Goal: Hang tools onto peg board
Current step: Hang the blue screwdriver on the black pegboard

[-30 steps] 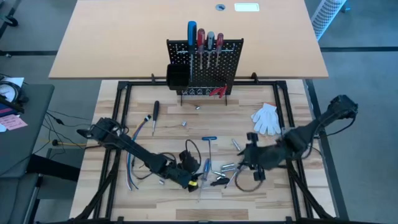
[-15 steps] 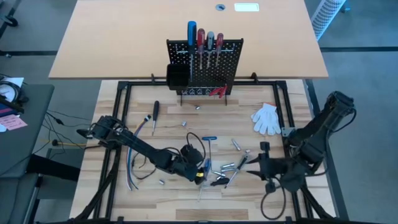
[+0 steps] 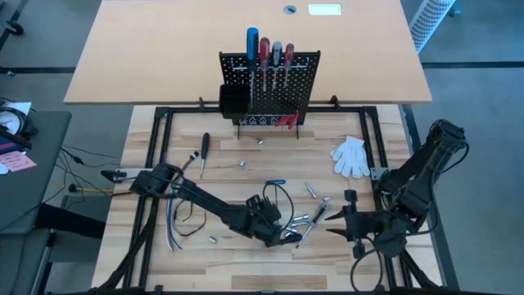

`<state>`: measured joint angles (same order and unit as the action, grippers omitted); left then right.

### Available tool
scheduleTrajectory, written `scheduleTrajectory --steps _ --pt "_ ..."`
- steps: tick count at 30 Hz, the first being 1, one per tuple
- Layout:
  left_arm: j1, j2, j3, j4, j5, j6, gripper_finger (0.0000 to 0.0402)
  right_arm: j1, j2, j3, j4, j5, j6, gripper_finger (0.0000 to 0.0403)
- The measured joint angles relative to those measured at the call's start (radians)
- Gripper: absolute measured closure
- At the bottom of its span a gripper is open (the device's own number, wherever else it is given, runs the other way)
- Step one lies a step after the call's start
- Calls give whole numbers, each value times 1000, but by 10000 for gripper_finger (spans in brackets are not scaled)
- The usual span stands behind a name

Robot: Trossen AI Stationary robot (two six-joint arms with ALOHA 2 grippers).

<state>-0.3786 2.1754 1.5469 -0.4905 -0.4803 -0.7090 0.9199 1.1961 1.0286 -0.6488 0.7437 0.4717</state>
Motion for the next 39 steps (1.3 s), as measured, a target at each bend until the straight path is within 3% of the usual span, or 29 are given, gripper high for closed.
scheduleTrajectory --steps 6,14,17,22,26,29,33,39 --pt "25 13 20 -69 77 4 155 19 2 0 2 1 2 266" --pt "27 7 17 -121 65 110 285 23 3 -87 60 26 43 266" --pt "15 -3 13 -145 -45 135 285 20 3 -157 114 67 91 266" --pt "-9 -88 6 -209 -291 143 285 9 3 -336 350 120 98 266" --pt "-16 -239 -87 -145 -357 152 285 -48 4 -443 544 120 51 262" --pt "-14 -369 -238 65 -349 230 285 -105 4 -487 666 102 -6 253" --pt "-12 -529 -502 568 -241 448 285 -177 3 -497 771 75 -82 241" --pt "-11 -580 -818 1292 -39 677 285 -338 3 -497 1001 -154 -243 194"
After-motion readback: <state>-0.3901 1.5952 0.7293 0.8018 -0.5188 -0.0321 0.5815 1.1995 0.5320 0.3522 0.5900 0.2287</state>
